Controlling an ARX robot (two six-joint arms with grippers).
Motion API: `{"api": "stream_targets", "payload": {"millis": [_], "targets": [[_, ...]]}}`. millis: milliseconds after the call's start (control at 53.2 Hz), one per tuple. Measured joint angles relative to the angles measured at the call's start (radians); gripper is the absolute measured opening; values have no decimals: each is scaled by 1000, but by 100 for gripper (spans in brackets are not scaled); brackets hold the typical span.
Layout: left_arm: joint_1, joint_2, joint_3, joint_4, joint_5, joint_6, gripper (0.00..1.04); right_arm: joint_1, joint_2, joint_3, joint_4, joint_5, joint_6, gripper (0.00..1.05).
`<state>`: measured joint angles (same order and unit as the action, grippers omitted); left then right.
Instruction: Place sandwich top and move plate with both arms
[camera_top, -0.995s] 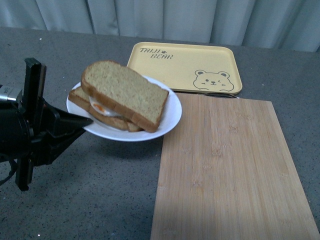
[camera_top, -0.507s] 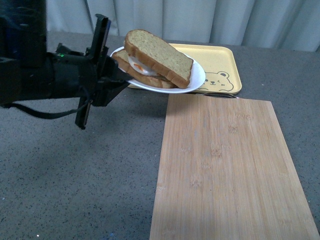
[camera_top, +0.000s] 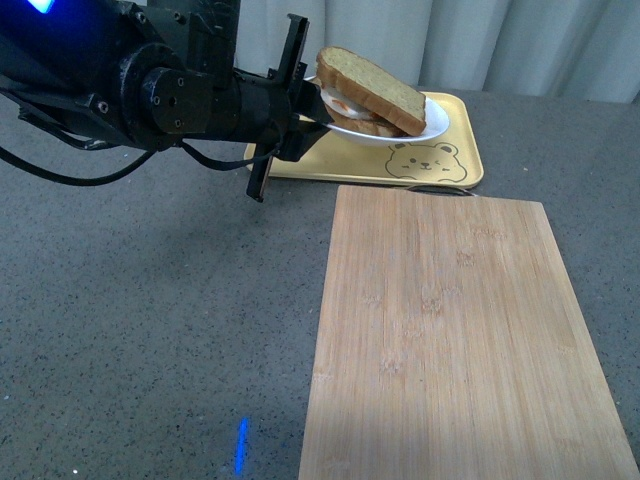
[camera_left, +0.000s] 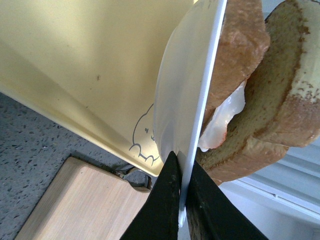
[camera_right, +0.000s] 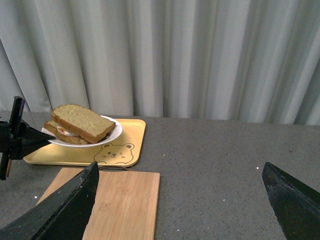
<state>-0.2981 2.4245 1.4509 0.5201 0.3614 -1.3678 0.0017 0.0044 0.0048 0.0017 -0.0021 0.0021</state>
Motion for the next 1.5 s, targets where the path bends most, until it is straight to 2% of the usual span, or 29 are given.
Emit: {"api": "stream_targets", "payload": {"millis": [394,432,732,883,1070,1127,1146,1164,1202,1277,1315,1446,1502], "targets": [[-7,84,72,-3,3,-56,4,0,0,0,0,0,0,95],[-6,84,72,-10,-1,-55,7,0,0,0,0,0,0,95],[4,4,-13,-64,-14,58,50,0,0,0,0,0,0,95],[10,-119,-96,-123,-69,241,73,0,0,0,0,0,0,95],[11,-277,-235,-179,-256,569,100,0,0,0,0,0,0,95],[7,-320,-290,-165,-339,690,98,0,0,0,0,0,0,95],[4,-338,-332,-120,-398,759,97,0,0,0,0,0,0,95],[3,-351,-395,18,-485,855,92,0,0,0,0,0,0,95],[6,-378,-520,281,-581,1008,83,0,0,0,0,0,0,95],[39,-528,-811,641,-595,1226,65,0,0,0,0,0,0,95],[63,-645,-935,726,-586,1275,56,0,0,0,0,0,0,95],[120,-878,-1155,737,-538,1336,26,0,0,0,0,0,0,95],[139,-947,-1196,653,-517,1344,13,0,0,0,0,0,0,95]]}}
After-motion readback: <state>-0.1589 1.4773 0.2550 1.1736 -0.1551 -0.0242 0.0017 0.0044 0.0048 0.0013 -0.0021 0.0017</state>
